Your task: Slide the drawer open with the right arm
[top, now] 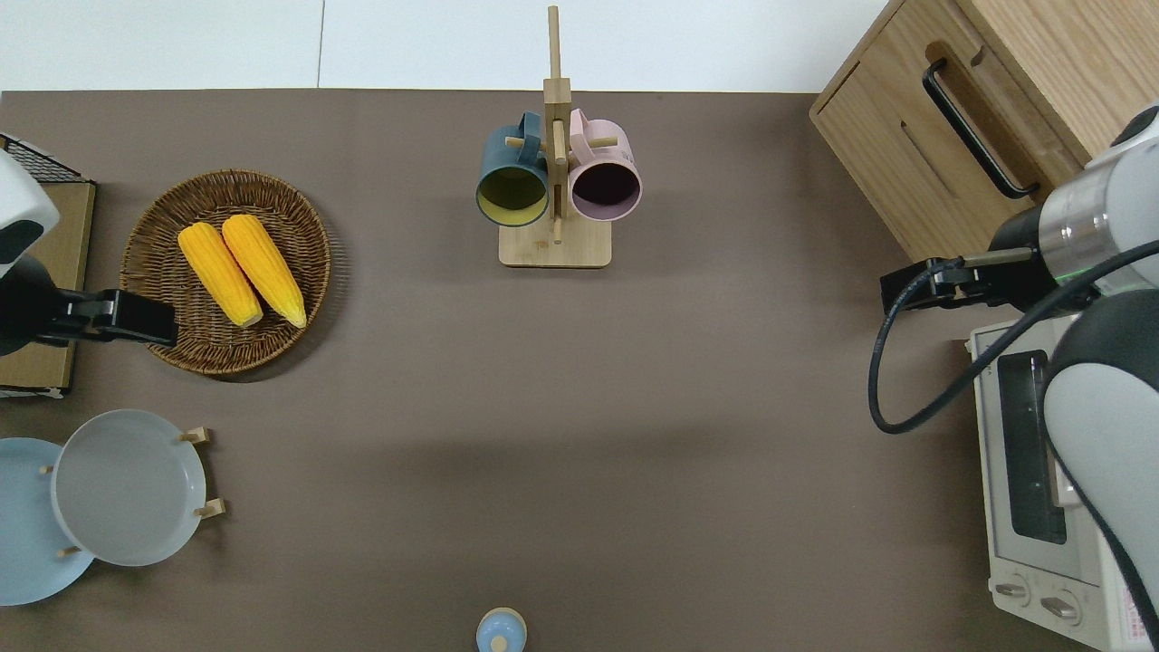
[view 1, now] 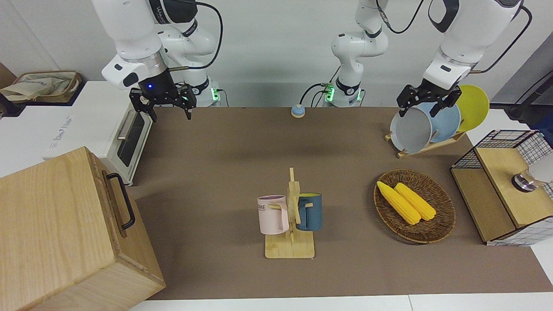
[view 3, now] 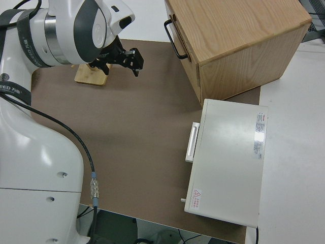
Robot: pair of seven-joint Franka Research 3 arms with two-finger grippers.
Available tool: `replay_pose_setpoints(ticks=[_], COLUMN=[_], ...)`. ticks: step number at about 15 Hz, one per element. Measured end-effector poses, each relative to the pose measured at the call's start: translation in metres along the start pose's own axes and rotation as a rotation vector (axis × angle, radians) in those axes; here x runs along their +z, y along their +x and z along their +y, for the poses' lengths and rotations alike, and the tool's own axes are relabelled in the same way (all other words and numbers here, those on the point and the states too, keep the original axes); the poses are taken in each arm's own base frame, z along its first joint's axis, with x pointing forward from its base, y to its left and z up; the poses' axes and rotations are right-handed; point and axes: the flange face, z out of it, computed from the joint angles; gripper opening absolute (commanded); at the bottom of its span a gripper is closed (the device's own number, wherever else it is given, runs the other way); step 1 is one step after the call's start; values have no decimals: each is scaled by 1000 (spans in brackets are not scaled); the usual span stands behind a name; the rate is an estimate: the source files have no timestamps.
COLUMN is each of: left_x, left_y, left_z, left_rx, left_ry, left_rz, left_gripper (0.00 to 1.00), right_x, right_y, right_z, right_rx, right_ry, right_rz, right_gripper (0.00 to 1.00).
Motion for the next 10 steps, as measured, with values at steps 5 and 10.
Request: replay_pose_setpoints(ticks=[5,10], left_x=[0,0], left_y=[0,0], left_z=[0,0], left_rx=[0,0], left_ry=[0,0], left_rz=[0,0], left_gripper=[993,993], right_x=[-6,-11], right_y=[1,1], right_z=[18,37], right_rx=[18,52], right_ry=[-95,-104], right_rz=[19,24], right_gripper=[983,983])
